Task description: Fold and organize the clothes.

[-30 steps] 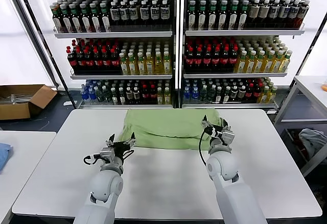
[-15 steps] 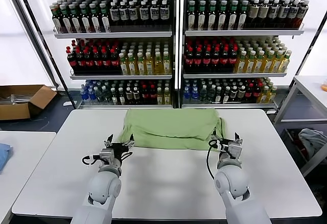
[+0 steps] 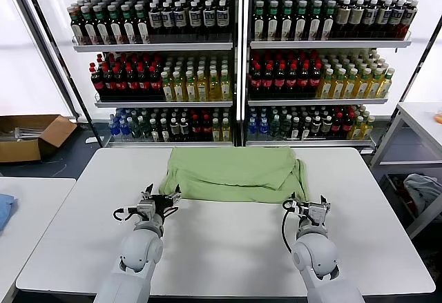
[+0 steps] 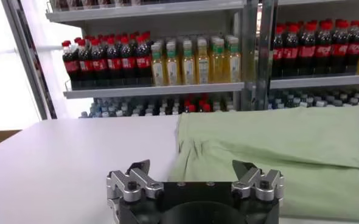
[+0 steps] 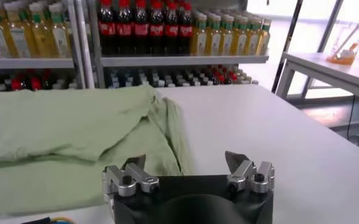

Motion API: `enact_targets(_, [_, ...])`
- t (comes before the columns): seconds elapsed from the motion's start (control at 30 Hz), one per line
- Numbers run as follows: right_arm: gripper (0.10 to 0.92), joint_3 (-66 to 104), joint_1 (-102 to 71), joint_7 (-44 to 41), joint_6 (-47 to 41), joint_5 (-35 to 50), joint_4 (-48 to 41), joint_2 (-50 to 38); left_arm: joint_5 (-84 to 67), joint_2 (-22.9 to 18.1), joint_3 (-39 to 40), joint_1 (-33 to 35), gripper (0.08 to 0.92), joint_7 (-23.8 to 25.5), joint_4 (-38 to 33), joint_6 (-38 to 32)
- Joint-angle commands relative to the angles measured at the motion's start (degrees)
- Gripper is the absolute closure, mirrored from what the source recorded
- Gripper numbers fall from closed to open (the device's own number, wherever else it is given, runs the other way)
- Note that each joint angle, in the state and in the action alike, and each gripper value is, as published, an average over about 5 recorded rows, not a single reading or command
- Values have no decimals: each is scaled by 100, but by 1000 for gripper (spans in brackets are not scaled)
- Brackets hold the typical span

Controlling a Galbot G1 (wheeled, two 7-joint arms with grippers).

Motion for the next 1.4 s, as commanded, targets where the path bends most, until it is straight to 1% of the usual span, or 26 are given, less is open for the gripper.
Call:
enact_targets(0.03, [203,26,58,7,-54,33,-302,49,-5,54,3,-131,177,31,291,31])
enact_targets(0.27, [203,0,102,-16,-54,15,-308,112,-80,115,-17,-134,177,61,357,195])
enact_targets(0.33, [206,-6,105,-17,-57,10,-314,129,-89,128,-14,-113,198,106,356,248])
enact_targets(0.4, [227,-7,94,-10,-61,24,-316,147,-87,132,-13,-97,236,152,359,289])
enact_targets(0.53, [323,-1,39,-2,-75,39,-307,167,-93,131,-7,-82,355,202,374,406])
enact_targets(0.73, [496,33,-59,-29,-77,70,-283,181,-104,113,11,-37,511,232,345,546])
enact_targets(0.97, [704,58,-138,4,-65,83,-202,212,-52,131,15,99,710,341,234,485])
enact_targets(1.1, [817,35,-248,14,-81,97,8,229,-19,114,-25,238,830,378,80,426])
enact_targets(1.17, [869,7,-345,16,-83,75,177,246,48,115,-41,339,875,398,-44,350])
enact_targets(1.27, [906,-42,-512,28,-81,-30,481,274,230,141,-65,534,911,434,-342,205])
enact_targets(1.4, [907,-88,-817,85,-83,-144,1017,298,295,110,-185,952,916,420,-1084,134])
